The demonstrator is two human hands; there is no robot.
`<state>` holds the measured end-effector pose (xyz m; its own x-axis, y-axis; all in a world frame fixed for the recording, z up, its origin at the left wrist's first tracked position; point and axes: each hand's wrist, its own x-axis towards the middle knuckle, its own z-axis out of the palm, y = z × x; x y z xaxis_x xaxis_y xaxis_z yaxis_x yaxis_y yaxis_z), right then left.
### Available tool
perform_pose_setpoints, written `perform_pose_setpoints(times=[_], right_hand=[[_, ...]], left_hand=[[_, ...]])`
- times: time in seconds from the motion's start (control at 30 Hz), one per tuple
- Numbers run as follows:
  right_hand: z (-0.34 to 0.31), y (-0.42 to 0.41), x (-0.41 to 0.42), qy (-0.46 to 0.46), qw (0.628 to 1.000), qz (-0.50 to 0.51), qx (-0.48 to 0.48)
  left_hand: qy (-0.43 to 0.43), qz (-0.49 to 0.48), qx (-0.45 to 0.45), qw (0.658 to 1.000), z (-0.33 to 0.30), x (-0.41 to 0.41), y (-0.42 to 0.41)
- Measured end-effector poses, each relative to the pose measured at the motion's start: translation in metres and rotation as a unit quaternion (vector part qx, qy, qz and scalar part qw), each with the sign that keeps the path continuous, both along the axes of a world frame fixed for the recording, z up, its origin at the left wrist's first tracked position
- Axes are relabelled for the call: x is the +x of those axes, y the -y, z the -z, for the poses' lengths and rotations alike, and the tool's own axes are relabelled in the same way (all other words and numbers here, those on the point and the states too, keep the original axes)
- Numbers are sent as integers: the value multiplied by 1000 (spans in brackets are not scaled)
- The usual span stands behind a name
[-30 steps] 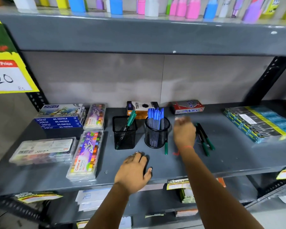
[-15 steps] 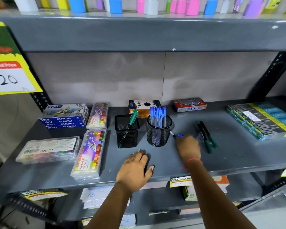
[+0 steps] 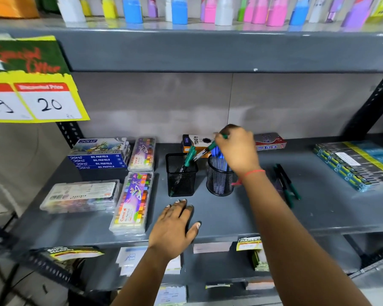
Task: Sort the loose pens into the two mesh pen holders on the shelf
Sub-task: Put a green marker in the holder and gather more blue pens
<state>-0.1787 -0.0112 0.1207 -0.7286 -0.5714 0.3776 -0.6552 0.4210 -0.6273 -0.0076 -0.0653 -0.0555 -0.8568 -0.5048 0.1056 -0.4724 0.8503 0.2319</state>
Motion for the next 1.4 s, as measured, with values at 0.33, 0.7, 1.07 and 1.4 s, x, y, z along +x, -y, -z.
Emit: perform_pose_setpoints(times=[0.33,0.7,1.07,1.4], right_hand=[[51,27,6,177,983,-24,-43],[110,-69,-54,19,970,145,196],[129,-60,-80,-95,889,67,443],[84,-55,-85,-41,989,128,55]], left_hand=[[-15,5,-7,1000,3,-2,-1],[8,50,13,999,-3,-35,-13],[1,48,7,999,-1,-34,-12],[-9,50,0,999,0,-35,-12]])
